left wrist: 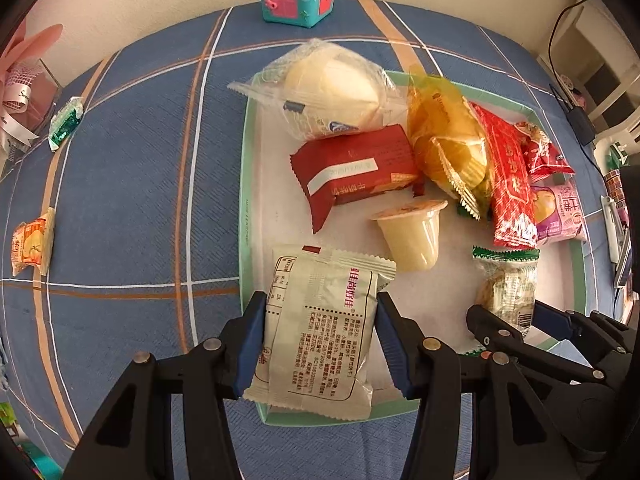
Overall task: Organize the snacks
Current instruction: 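Carry the white pack and green-wrapped biscuit over the tray, then lower both packs into the tray and open both grippers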
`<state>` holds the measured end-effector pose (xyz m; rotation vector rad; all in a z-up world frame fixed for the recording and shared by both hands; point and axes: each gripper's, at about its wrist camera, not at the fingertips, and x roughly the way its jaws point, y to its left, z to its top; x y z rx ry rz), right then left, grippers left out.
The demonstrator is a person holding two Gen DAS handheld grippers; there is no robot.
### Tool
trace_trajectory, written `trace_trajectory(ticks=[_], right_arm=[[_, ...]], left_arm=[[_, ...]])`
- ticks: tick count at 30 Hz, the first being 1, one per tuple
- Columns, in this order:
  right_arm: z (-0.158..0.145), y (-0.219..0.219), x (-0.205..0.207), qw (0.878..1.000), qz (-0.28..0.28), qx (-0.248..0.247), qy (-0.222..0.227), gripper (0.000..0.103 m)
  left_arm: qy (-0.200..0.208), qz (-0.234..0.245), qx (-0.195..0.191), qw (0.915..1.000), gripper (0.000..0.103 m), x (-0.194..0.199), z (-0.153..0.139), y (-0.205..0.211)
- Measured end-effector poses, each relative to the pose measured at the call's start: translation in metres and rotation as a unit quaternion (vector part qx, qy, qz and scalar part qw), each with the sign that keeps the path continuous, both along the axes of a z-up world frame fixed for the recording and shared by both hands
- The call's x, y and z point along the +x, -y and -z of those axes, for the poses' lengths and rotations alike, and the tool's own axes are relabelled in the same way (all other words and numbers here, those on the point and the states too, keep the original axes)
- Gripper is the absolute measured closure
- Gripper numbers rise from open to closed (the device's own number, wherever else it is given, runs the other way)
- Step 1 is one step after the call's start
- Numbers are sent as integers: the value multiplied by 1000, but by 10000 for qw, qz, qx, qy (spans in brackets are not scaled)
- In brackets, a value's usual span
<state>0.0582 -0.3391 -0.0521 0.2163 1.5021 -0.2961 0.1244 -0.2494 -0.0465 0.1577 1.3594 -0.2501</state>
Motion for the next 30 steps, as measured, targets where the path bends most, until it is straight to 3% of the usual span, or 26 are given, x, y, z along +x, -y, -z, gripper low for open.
trace_trajectory(ticks=[4, 11, 19, 25, 27, 30], right_arm=[[7, 4, 0, 10000, -5, -5, -33, 49], [13, 8, 11, 10000, 41, -45, -65, 39], [6, 22, 10, 9999, 44, -123, 10, 32], [-14, 31, 7, 9993, 93, -200, 286, 25], [-21, 33, 7, 9989, 105, -232, 385, 19], [-30, 34, 7, 9985, 63, -180, 523, 19]], left_arm=[[-69, -43, 46, 10000, 48, 1, 7, 3], [-120, -107, -10, 9999, 47, 2, 13, -2], [-220, -314, -254, 9989, 40, 8, 1, -10], [-92, -457, -501, 9977, 31, 9, -17, -19], [38, -500, -482, 9976, 20, 7, -26, -22], [183, -593, -645, 9960, 14, 7, -38, -28]])
